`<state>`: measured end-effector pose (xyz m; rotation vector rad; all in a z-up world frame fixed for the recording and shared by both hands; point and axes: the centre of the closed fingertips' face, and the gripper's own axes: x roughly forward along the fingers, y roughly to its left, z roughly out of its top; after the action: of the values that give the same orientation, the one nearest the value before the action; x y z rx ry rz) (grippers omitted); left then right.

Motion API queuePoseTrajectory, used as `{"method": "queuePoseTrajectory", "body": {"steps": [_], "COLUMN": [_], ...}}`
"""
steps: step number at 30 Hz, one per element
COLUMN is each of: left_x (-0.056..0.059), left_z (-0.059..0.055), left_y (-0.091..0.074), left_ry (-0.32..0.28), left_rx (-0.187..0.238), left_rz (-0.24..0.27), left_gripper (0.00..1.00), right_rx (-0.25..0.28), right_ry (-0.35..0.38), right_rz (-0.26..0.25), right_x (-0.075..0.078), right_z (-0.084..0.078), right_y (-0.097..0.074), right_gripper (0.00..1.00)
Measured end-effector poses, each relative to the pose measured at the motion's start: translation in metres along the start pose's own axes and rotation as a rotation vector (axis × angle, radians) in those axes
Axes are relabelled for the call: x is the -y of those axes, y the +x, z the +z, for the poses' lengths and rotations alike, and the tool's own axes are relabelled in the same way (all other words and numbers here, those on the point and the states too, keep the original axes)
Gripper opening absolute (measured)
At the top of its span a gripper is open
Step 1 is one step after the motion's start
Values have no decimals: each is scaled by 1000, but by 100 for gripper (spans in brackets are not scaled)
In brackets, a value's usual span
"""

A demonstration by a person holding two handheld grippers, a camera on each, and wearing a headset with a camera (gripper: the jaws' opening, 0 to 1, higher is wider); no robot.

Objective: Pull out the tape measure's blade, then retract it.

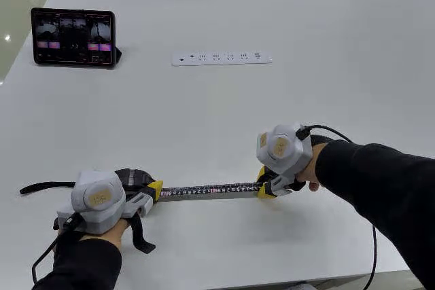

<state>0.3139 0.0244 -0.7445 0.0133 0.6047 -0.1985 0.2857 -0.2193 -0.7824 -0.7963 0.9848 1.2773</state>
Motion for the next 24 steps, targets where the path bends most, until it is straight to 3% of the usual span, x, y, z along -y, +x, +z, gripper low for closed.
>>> {"method": "queuePoseTrajectory", "body": {"steps": [24], "left_x": [0], "left_z": [-1], "left_y": [0], "left_ry": [0], "left_rx": [-8], "left_rz": [0], "left_gripper": [61], "right_rx": [-7], "right_ry": [10], "right_rz": [1], "right_x": [0], "right_z": [8], "right_y": [4], "right_gripper": [11]}}
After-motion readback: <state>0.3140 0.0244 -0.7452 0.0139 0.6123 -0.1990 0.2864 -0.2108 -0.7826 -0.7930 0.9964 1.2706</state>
